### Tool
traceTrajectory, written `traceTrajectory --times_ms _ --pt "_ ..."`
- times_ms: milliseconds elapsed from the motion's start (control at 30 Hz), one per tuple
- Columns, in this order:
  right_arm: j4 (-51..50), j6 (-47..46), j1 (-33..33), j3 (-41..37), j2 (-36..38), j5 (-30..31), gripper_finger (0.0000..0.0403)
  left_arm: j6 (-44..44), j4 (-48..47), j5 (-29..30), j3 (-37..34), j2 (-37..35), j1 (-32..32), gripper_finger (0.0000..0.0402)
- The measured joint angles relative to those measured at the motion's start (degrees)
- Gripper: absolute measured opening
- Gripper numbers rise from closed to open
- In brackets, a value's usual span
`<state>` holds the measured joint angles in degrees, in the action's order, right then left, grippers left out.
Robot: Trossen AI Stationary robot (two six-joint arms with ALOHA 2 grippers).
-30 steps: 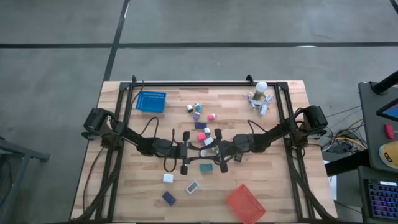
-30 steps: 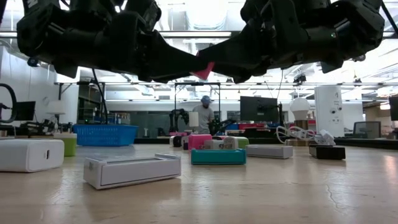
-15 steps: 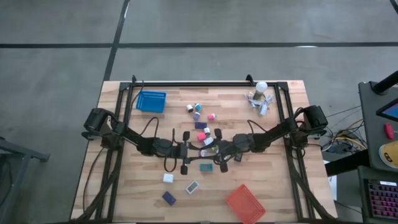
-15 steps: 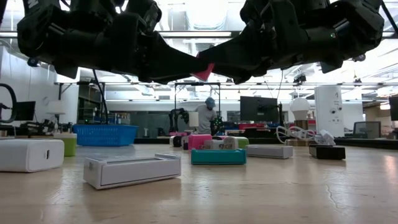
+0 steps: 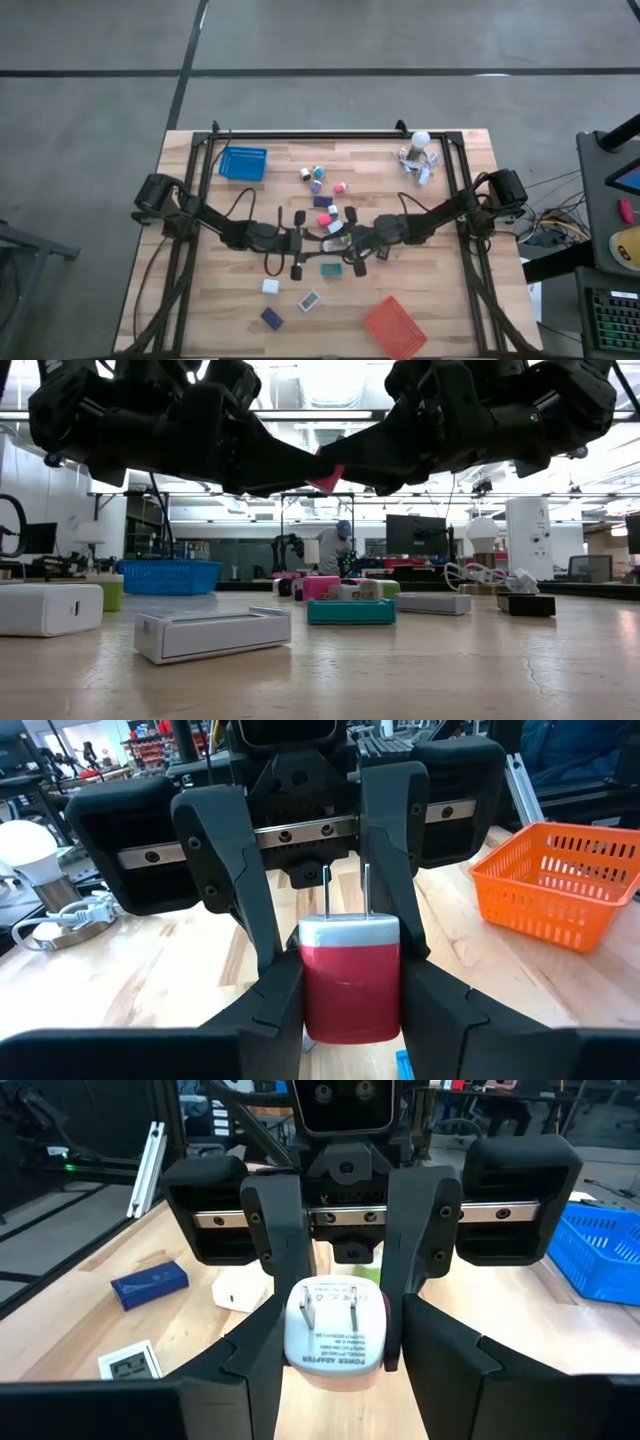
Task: Pick & Place Office items
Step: Put the bottom pink and white charger adapter into the orange bin
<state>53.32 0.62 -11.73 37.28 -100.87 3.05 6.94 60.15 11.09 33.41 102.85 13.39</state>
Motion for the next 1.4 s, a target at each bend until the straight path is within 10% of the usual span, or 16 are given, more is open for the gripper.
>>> traceTrajectory --times_ms 133,500,1400 --pt "-1.18 0.46 0.00 0.00 0.55 0.08 0.0160 -0.34 -1.88 0.19 0.21 -0.15 0.02 0.0139" --pt "-1.11 1.08 -0.10 -0.02 0.78 -0.90 0.0113 -4.41 -7.86 1.25 0.14 -3.93 0.12 0.0359" --pt "-13.64 -2.21 -4.90 -0.11 4.52 -0.22 0.0112 -5.02 -22.69 -2.32 -7.67 -18.69 0.39 0.0361"
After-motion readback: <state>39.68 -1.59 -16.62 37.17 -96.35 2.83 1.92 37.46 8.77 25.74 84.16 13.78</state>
